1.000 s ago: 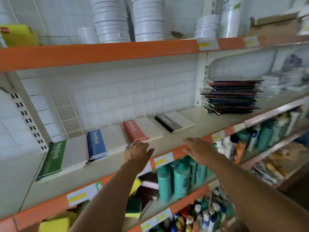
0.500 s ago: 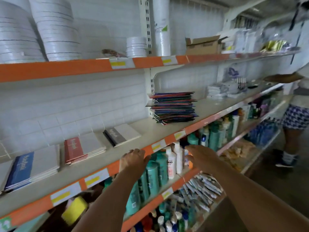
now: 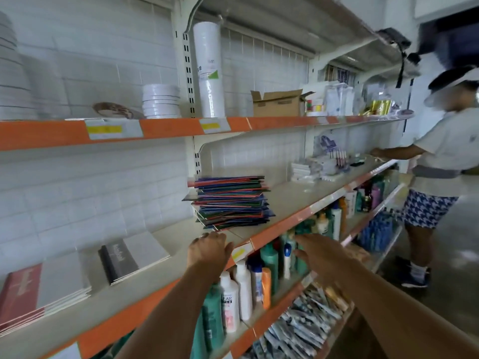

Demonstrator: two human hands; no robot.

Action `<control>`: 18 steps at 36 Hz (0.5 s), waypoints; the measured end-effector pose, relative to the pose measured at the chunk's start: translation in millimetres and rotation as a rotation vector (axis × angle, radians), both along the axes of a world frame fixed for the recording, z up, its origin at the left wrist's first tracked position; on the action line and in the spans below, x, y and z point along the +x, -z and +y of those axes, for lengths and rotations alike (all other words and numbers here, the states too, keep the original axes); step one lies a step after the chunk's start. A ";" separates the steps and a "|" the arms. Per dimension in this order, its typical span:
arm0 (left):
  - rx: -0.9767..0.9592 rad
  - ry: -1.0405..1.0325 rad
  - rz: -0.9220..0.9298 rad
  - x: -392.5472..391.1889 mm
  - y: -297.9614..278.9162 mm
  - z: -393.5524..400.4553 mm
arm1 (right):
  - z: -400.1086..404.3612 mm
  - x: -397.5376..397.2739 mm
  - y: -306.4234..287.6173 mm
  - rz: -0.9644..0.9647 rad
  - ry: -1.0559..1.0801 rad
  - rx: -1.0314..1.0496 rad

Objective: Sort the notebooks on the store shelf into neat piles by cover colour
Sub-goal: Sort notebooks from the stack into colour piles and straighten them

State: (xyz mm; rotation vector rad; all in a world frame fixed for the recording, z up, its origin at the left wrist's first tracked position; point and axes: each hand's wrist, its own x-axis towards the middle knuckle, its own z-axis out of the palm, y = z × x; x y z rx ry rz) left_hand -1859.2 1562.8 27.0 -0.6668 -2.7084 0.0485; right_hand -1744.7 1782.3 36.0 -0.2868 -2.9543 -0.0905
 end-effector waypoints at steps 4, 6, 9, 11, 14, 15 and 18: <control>0.049 -0.008 0.024 -28.0 -17.2 24.0 | 29.2 -33.8 -12.1 0.023 -0.003 0.037; 0.072 -0.012 0.025 -42.0 -25.0 35.0 | 42.8 -50.8 -18.1 0.040 -0.003 0.058; 0.070 -0.026 0.030 -60.5 -36.3 51.2 | 59.4 -74.8 -25.4 0.062 -0.021 0.054; 0.078 -0.019 0.048 -70.6 -42.8 61.0 | 67.5 -89.2 -29.5 0.060 -0.029 0.052; 0.105 0.021 0.068 -85.0 -49.3 74.9 | 78.7 -108.0 -33.0 0.058 -0.051 0.055; 0.113 0.032 0.084 -89.8 -51.6 80.0 | 82.7 -113.8 -33.9 0.060 -0.063 0.051; 0.117 0.036 0.149 -103.2 -60.6 98.3 | 97.4 -133.1 -36.6 0.069 -0.090 0.029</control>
